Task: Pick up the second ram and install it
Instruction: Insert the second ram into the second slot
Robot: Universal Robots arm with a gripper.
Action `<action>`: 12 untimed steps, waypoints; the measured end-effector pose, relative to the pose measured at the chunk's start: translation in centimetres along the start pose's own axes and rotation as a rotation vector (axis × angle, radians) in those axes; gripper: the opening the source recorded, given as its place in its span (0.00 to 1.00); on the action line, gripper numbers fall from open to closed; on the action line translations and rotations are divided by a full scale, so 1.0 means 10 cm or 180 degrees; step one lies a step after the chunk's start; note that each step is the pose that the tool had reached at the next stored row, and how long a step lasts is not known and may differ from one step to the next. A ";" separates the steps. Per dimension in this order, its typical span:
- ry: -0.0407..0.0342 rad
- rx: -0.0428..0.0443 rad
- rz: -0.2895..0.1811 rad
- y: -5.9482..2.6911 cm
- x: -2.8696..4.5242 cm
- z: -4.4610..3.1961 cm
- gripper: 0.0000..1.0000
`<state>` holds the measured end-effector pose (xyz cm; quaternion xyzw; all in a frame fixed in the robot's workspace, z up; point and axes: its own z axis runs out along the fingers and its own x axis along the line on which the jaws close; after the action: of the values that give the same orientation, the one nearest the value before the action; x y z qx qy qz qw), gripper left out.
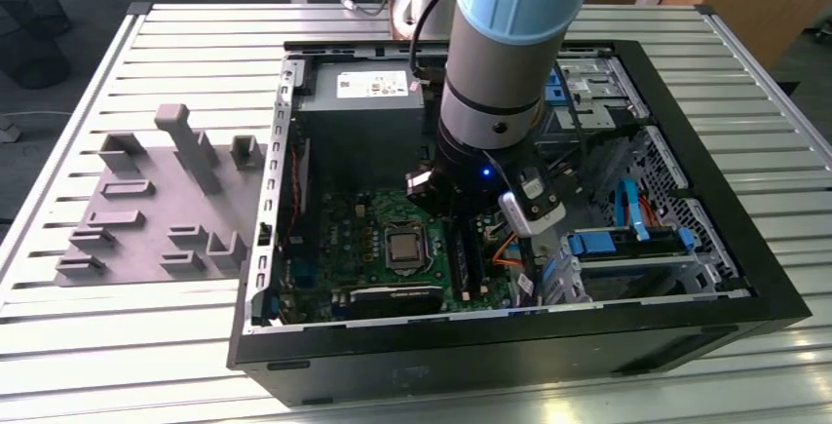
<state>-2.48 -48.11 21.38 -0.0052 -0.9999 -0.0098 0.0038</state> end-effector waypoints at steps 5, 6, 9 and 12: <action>0.0000 -0.0003 0.0000 0.000 0.000 0.007 0.14; 0.0000 -0.0004 0.0000 0.000 0.000 0.007 0.14; 0.0000 -0.0004 0.0000 -0.001 0.000 0.007 0.14; 0.0000 -0.0004 0.0000 -0.001 0.000 0.007 0.14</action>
<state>-2.48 -48.12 21.30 -0.0052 -0.9999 -0.0105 0.0038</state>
